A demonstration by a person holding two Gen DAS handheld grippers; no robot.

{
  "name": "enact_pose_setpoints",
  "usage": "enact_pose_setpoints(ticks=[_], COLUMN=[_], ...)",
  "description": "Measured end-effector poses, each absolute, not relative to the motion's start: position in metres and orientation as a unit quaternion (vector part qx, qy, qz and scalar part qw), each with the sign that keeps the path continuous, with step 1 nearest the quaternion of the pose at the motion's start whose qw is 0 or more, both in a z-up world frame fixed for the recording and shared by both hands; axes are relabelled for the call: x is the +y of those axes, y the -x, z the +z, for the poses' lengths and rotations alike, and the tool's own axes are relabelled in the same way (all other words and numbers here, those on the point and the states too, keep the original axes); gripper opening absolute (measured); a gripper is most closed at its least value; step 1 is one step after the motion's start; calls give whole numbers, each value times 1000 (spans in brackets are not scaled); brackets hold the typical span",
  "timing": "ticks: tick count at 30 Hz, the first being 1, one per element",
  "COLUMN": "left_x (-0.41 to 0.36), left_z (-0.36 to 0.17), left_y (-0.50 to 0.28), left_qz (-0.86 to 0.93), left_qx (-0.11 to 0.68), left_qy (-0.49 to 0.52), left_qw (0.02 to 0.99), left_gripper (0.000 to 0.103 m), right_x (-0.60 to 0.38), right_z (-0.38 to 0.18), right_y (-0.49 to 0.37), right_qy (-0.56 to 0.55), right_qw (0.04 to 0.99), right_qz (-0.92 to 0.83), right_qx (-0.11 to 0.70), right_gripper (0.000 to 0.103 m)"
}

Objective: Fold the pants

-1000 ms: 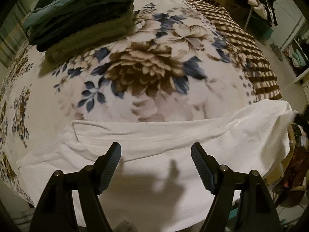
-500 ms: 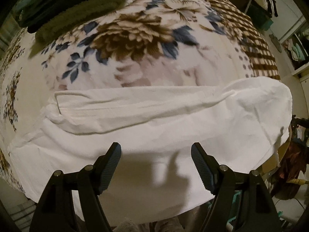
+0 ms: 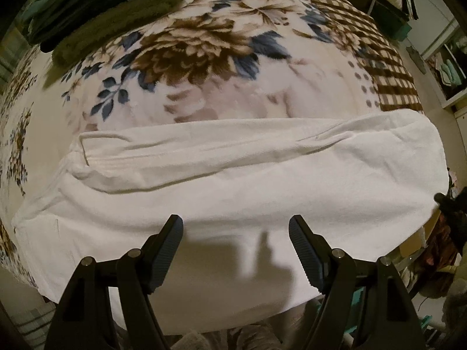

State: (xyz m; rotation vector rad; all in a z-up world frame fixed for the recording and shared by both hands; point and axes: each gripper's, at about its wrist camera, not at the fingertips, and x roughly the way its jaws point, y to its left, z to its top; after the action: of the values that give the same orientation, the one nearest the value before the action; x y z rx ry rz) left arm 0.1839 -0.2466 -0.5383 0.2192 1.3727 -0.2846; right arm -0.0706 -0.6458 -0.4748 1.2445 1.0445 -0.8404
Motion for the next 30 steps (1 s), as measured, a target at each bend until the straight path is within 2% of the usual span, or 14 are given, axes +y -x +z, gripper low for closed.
enact_pose_setpoints(ticks=[5, 7, 8, 9, 11, 17, 23, 27, 28, 29, 30], left_x=[-251, -248, -245, -240, -220, -109, 47, 141, 156, 170, 187], left_z=[-546, -547, -546, -545, -539, -523, -536, -561, -565, -570, -577], left_y=[-177, -174, -173, -172, -170, -153, -121, -107, -105, -104, -103], left_qz=[-130, -129, -129, -129, -121, -37, 113, 187, 197, 206, 210], left_qx=[633, 633, 634, 633, 631, 644, 658, 656, 651, 648, 646], left_qy=[-99, -94, -89, -84, -72, 8, 109, 189, 205, 224, 248], left_qw=[757, 757, 758, 758, 763, 764, 737, 707, 704, 698, 690], left_gripper=[73, 73, 73, 73, 73, 73, 73, 73, 73, 73, 73], right_x=[-650, -654, -655, -654, -647, -564, -436, -384, -375, -367, -360], right_z=[-491, -502, -503, -499, -485, -462, -489, -516, -520, -522, -522], right_y=[82, 73, 70, 66, 58, 33, 21, 20, 20, 21, 22], right_qy=[-538, -520, -510, -502, -490, -464, -481, -499, -505, -511, -515], right_qw=[596, 589, 587, 591, 610, 619, 584, 566, 562, 560, 561], right_qz=[-365, -349, -346, -337, -318, -213, -112, -110, -113, -117, -122], right_qx=[471, 510, 525, 533, 535, 596, 644, 647, 645, 642, 637], right_gripper=[4, 9, 20, 40, 59, 60, 59, 55, 53, 46, 33])
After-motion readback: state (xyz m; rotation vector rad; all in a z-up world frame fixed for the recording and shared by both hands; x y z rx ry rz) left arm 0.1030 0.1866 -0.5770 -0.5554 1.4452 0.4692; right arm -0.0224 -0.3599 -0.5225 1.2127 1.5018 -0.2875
